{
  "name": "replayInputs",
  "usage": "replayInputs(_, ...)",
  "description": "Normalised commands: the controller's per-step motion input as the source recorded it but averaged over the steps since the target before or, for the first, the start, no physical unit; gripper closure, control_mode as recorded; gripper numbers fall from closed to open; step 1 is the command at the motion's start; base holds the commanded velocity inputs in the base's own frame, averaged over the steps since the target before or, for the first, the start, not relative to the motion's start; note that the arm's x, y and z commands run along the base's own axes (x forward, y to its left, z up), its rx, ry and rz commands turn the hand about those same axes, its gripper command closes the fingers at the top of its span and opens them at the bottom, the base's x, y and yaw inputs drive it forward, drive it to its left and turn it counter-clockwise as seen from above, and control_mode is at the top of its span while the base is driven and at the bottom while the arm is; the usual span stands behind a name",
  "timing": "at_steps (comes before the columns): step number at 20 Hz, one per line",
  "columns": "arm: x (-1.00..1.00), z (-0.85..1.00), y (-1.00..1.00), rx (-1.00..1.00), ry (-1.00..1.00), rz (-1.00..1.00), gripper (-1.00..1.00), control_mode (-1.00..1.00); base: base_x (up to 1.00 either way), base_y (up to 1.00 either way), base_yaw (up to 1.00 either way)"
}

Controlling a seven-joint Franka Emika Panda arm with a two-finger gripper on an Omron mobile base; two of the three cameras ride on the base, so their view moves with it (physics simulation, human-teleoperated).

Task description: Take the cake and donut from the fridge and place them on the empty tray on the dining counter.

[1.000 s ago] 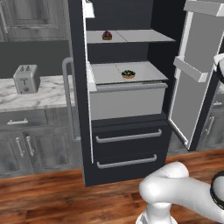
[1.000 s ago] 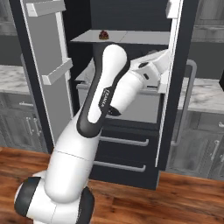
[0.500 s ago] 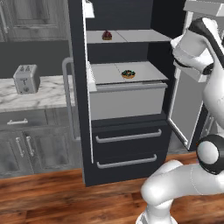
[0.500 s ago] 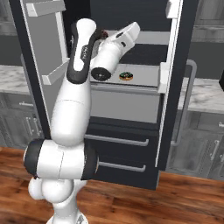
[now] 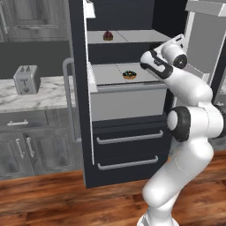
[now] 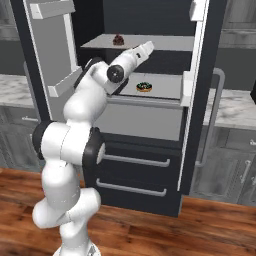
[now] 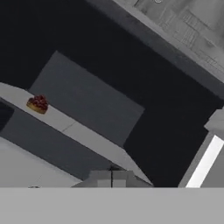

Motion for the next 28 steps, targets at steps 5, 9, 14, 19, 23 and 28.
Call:
replayInputs(5, 0.15, 0.70, 0.33, 0.48, 0.57, 0.06, 1.00, -1.00, 0.00, 0.00, 0.00)
replayInputs(9, -0.13, 0.56, 0.64, 0.47, 0.55, 0.04, 1.00, -1.00, 0.00, 0.00, 0.00)
replayInputs(14, -0.77, -0.08, 0.14, 0.24, 0.42, -0.05, 1.00, -1.00, 0.00, 0.00, 0.00)
replayInputs(19, -1.00, -1.00, 0.00, -0.01, 0.13, -0.07, 1.00, -1.00, 0.00, 0.00, 0.00)
replayInputs(23, -1.00, -0.96, 0.06, -0.02, 0.00, -0.06, 1.00, -1.00, 0.00, 0.00, 0.00)
replayInputs(28, -1.00, -0.19, 0.02, 0.08, 0.00, -0.06, 1.00, -1.00, 0.00, 0.00, 0.00)
